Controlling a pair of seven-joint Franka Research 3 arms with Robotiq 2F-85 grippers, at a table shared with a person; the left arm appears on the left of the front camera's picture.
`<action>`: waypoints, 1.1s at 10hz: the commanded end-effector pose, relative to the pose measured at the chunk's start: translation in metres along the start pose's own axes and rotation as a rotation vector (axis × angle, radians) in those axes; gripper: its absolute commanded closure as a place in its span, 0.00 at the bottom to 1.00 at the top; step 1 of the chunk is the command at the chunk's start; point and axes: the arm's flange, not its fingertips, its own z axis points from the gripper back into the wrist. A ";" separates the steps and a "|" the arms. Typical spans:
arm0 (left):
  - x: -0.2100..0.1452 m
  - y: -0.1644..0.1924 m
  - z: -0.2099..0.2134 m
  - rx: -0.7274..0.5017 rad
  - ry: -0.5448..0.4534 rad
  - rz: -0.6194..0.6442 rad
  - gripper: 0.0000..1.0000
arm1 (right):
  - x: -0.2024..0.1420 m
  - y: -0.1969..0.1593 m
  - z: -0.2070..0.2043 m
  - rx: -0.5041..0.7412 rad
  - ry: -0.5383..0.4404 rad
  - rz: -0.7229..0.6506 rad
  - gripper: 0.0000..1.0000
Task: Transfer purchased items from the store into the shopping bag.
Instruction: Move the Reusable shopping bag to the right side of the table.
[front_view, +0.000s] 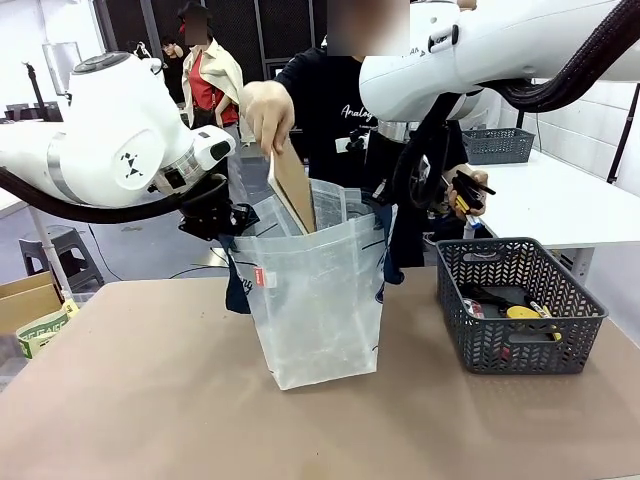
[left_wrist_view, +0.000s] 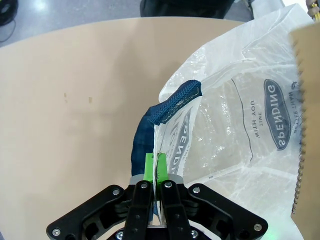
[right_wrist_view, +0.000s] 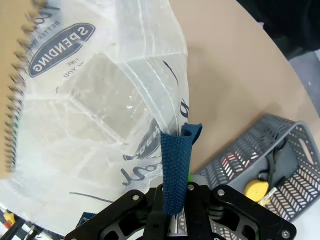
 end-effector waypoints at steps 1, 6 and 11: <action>0.005 0.003 -0.001 -0.049 -0.020 -0.023 1.00 | -0.002 -0.001 0.002 -0.035 -0.009 0.012 1.00; 0.009 0.004 -0.003 -0.074 -0.012 -0.052 1.00 | -0.002 -0.001 0.001 -0.040 0.000 0.013 1.00; 0.006 -0.001 -0.003 -0.045 -0.015 -0.035 1.00 | 0.001 0.000 0.001 -0.005 -0.004 0.002 1.00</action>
